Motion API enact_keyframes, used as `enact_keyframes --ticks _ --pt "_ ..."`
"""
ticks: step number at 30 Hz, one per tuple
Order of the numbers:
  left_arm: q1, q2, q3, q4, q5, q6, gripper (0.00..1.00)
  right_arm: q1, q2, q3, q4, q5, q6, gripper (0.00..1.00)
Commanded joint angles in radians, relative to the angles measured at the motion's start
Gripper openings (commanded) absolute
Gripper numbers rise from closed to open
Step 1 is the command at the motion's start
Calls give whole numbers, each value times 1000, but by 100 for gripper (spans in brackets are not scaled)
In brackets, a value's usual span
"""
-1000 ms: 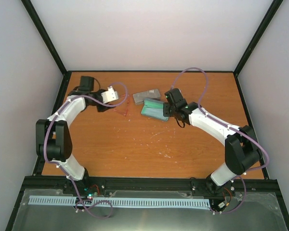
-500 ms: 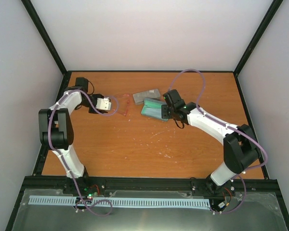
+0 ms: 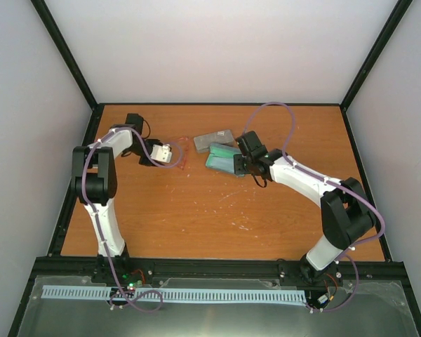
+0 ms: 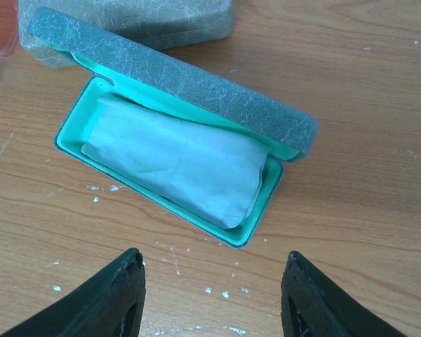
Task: Organize the sunglasses
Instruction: Pick up the sunglasses from the center of the board.
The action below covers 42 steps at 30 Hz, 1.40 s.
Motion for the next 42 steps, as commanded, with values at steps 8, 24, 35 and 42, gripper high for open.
enact_keyframes --ticks 8,24,35,42 --pt "-29 93 88 -8 -35 14 39 3 28 44 11 0 -16 52" --pt "-46 18 16 -68 -20 20 0 11 59 108 4 -80 -30 52" --pt "-124 -157 -106 -194 55 -14 1 190 238 357 -6 -103 -28 61" --pt "-176 -247 -181 -199 60 -60 1 231 260 402 -23 -101 50 63"
